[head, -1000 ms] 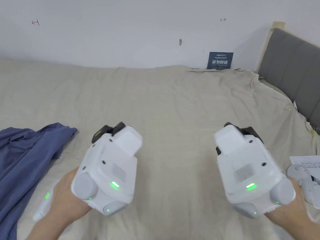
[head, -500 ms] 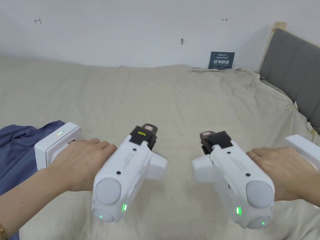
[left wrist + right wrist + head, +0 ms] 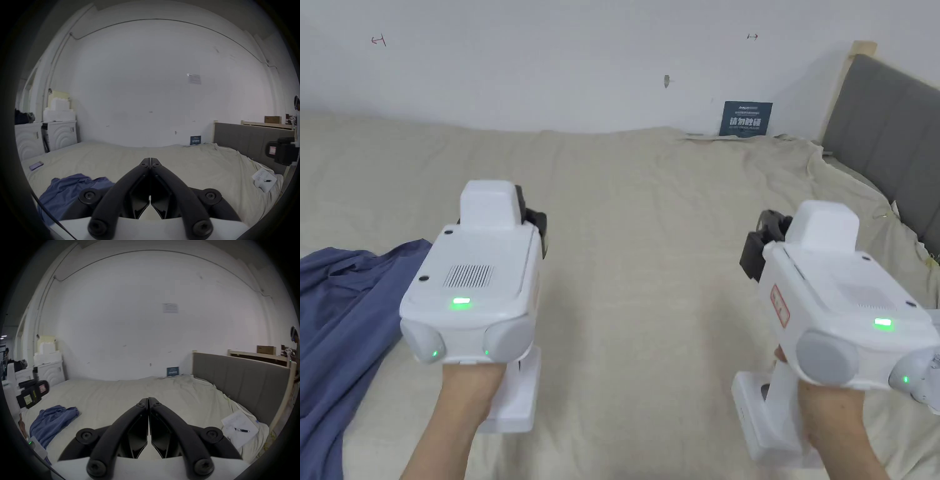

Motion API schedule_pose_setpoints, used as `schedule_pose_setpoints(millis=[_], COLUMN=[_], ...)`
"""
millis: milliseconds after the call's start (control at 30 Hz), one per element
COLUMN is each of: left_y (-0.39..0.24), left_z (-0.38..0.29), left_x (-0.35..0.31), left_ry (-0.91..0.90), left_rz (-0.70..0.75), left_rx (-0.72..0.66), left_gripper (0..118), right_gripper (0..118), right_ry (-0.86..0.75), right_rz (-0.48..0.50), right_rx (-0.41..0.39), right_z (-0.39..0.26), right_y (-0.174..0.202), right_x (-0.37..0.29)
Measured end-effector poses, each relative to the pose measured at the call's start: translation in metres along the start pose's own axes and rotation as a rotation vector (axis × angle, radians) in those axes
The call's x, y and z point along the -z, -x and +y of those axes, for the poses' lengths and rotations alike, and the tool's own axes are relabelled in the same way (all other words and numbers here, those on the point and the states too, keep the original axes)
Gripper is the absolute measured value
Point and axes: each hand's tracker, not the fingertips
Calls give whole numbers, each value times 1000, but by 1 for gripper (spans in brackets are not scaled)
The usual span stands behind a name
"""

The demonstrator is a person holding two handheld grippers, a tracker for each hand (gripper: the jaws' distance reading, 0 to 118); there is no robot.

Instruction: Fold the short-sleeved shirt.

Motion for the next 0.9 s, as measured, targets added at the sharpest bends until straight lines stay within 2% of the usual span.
schedule_pose_setpoints(millis=[100,167,400,900], left_y=[2,3,-4,-5], left_z=[-19,-30,-38,-31], left_x=[-6,-8,-14,-15], left_ry=[42,70,84,77], left_rz=[-7,-11,-38,-46], left_rx=[30,74,108,103], left_gripper=[0,0,0,0], right_gripper=[0,0,0,0], right_ry=[41,85,89,102], right_rz=[-7,-23,-10,-12], right_rx=[14,-48,-85,-86], right_z=[-18,-28,-30,-31], right_y=[-9,-8,-5,-6], right_x=[-5,-7,-12,-13])
